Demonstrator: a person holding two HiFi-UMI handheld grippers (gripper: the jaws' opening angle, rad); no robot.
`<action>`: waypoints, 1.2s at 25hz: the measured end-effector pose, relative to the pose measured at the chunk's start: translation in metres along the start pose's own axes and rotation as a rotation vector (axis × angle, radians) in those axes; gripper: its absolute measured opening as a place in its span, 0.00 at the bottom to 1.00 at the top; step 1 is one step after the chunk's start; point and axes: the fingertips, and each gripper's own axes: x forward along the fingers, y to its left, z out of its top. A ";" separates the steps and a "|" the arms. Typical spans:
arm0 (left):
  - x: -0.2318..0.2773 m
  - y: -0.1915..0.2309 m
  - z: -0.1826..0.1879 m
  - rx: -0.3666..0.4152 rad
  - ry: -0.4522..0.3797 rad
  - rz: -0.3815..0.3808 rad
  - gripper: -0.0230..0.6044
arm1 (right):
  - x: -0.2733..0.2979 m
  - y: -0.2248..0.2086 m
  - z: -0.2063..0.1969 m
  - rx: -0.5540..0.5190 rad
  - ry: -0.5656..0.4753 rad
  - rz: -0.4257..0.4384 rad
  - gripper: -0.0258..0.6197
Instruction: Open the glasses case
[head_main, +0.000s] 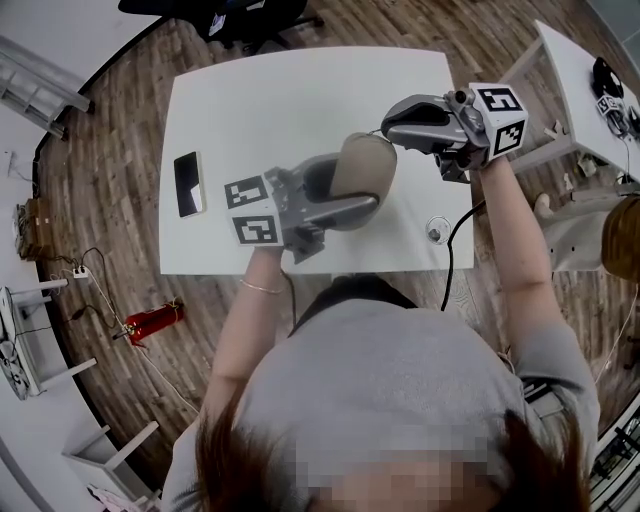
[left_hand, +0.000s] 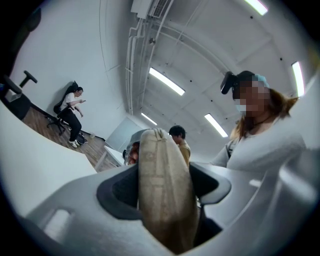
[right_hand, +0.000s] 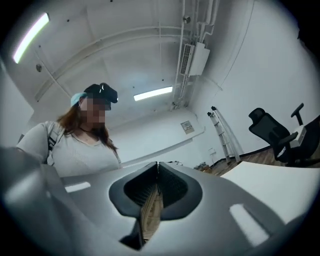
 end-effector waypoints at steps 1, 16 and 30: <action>-0.001 0.000 0.001 -0.002 -0.003 -0.005 0.51 | 0.001 -0.001 0.001 0.007 -0.004 0.007 0.05; -0.020 0.014 0.013 -0.090 -0.289 0.024 0.50 | -0.001 -0.022 -0.002 -0.101 -0.087 -0.189 0.05; -0.028 0.026 0.019 -0.222 -0.403 0.010 0.50 | -0.019 -0.024 -0.021 -0.096 -0.174 -0.313 0.05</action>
